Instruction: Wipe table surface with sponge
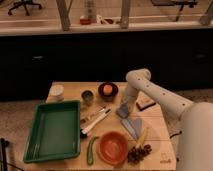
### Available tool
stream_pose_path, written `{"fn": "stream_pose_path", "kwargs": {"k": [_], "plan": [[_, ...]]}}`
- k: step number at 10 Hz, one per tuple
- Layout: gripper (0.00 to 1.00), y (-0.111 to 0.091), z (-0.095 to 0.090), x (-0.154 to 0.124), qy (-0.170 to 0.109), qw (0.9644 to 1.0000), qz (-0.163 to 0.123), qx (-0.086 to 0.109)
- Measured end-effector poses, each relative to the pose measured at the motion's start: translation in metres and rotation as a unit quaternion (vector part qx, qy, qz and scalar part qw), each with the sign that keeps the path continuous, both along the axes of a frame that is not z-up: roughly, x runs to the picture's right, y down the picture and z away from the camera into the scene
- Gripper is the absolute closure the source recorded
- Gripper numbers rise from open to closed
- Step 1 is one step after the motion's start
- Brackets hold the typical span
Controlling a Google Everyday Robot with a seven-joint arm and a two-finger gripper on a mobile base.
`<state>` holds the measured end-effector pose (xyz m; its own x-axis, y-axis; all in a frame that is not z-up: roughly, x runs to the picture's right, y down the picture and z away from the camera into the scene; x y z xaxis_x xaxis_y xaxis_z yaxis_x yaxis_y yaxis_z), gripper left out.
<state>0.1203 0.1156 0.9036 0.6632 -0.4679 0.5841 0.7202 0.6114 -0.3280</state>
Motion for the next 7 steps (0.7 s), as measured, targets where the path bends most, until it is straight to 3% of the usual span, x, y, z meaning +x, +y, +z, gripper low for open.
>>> {"fn": "stream_pose_path", "kwargs": {"k": [4,7], "plan": [[1.0,0.017,-0.02,-0.023,-0.031,0.9991,-0.03,0.002],[1.0,0.036,-0.031,-0.007,-0.028,0.9991,-0.03,-0.006]]}}
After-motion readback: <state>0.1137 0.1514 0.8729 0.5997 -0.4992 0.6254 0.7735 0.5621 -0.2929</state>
